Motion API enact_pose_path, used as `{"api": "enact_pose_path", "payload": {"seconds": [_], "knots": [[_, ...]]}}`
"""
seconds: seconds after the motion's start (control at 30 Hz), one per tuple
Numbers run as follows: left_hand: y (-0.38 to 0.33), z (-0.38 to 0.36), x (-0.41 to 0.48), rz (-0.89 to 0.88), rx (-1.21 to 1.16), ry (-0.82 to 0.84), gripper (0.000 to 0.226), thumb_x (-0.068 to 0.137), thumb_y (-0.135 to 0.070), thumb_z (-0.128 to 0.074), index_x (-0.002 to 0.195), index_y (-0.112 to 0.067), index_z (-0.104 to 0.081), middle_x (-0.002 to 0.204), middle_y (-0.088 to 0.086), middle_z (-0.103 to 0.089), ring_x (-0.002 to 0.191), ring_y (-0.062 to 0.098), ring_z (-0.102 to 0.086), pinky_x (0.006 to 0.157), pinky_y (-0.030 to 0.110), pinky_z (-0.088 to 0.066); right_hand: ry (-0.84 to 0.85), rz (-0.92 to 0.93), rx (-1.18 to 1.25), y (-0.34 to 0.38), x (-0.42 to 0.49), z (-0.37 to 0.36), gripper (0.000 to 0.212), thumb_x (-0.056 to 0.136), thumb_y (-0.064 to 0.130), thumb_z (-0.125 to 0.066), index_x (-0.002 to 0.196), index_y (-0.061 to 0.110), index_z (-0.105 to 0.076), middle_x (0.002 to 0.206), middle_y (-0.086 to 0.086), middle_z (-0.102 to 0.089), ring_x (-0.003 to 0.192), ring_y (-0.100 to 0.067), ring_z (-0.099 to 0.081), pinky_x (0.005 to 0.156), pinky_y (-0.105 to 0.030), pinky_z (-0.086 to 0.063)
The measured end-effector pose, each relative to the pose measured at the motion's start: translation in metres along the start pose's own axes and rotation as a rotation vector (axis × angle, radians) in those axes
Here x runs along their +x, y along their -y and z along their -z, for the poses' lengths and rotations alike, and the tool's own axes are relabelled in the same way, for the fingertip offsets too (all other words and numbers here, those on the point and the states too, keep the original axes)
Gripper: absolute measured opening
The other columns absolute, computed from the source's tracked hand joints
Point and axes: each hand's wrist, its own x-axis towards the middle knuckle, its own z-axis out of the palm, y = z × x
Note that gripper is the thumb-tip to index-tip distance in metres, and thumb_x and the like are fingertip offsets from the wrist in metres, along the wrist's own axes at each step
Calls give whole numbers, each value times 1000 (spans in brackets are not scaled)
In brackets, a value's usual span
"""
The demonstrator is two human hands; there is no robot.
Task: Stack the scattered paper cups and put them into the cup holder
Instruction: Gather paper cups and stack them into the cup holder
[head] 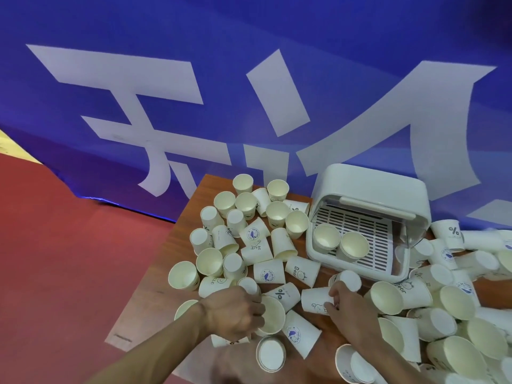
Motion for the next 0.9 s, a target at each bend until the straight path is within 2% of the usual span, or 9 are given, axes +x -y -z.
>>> {"api": "enact_pose_path", "payload": {"seconds": [0.2,0.33,0.53,0.67,0.73,0.8,0.83,0.9], "knots": [[3,21,20,-74,-37,-46,31,98,-24,-46,69,-16,-41,72,3,-44,65,23,-37,51,39,-35,-42,57,-57,-5,-19,15,26,92,47,-53,115,40,-43,92,20,-68,90,-5,-63,68,-26,-46],[9,45,44,-106,14,-41,30,98,-27,-45,71,-16,-42,73,3,-45,66,23,-37,52,40,-37,-20,91,-72,-11,-28,26,36,92,52,-48,126,43,-41,103,18,-68,102,-6,-60,74,-27,-48],[22,82,83,-135,139,-114,28,98,-28,-48,72,-19,-42,70,-2,-46,63,19,-37,48,34,-30,-51,68,39,-26,-32,57,39,92,52,-47,130,54,-40,119,26,-61,110,6,-57,84,-19,-48],[31,103,115,-40,210,-170,20,93,-26,-53,74,-20,-50,69,-3,-52,58,18,-45,43,30,-34,-120,85,-6,-40,-28,81,34,95,49,-46,129,55,-48,121,23,-60,115,5,-53,89,-20,-45],[33,110,129,47,238,-179,15,91,-28,-55,78,-21,-54,71,-3,-55,57,17,-50,43,29,-40,-173,81,-40,-45,-23,94,29,93,42,-55,121,48,-59,112,22,-63,110,2,-57,83,-25,-49],[34,113,141,130,252,-198,13,90,-29,-57,81,-21,-58,73,-3,-58,57,18,-53,43,30,-44,-261,80,-29,-49,-17,105,24,81,31,-71,103,42,-68,95,20,-67,93,-3,-64,66,-26,-52],[35,114,147,163,253,-213,12,89,-29,-59,81,-21,-59,73,-3,-59,57,18,-54,43,30,-44,-289,70,-39,-48,-13,112,23,80,28,-72,99,41,-67,91,19,-67,87,-4,-65,62,-24,-49],[34,114,157,227,240,-241,11,88,-29,-61,79,-21,-62,71,-4,-60,58,18,-56,43,31,-46,-303,70,-72,-45,-6,122,19,87,31,-61,103,41,-63,94,15,-64,90,-5,-63,65,-24,-44]]}}
